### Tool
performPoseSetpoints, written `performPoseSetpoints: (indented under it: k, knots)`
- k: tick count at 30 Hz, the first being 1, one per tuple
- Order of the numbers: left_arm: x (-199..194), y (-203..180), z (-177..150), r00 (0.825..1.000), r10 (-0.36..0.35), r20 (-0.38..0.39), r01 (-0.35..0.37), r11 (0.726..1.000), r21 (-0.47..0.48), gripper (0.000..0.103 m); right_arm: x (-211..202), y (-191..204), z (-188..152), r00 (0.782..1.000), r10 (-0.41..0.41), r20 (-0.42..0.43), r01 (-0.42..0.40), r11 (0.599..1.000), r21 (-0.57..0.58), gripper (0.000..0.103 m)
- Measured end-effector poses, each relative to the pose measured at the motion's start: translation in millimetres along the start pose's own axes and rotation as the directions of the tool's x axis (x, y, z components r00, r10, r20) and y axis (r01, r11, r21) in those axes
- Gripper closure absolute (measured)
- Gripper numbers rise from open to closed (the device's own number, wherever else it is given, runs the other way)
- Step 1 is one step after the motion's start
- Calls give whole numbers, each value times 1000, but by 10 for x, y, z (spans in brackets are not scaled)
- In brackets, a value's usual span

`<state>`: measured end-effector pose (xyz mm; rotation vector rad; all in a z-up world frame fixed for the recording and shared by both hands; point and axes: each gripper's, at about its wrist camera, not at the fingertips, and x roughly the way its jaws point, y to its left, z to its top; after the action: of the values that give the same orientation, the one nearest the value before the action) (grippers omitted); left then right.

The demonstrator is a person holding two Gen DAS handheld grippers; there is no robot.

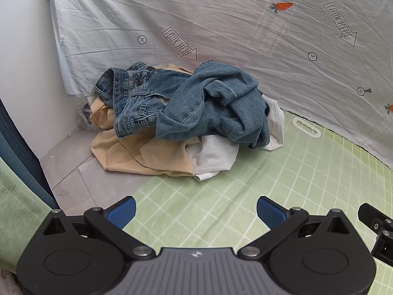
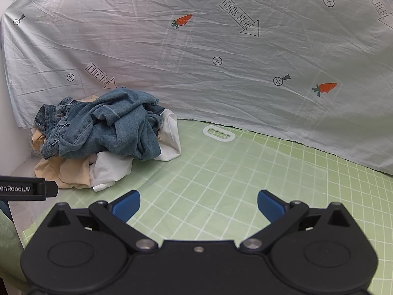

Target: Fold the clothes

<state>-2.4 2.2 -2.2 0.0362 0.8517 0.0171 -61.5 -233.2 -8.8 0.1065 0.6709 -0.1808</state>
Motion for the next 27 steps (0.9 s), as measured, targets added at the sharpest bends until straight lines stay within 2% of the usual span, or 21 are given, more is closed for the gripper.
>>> performPoseSetpoints:
  k: [18, 27]
  knots:
    - [-15, 8, -30, 1000, 4, -1, -4, 1000, 7, 0, -41, -26, -26, 1000, -12, 9, 12, 1000, 11, 0]
    - [40, 27, -79, 1000, -3, -30, 3, 1000, -3, 0, -15, -16, -61, 1000, -27, -8, 27, 1000, -7, 0]
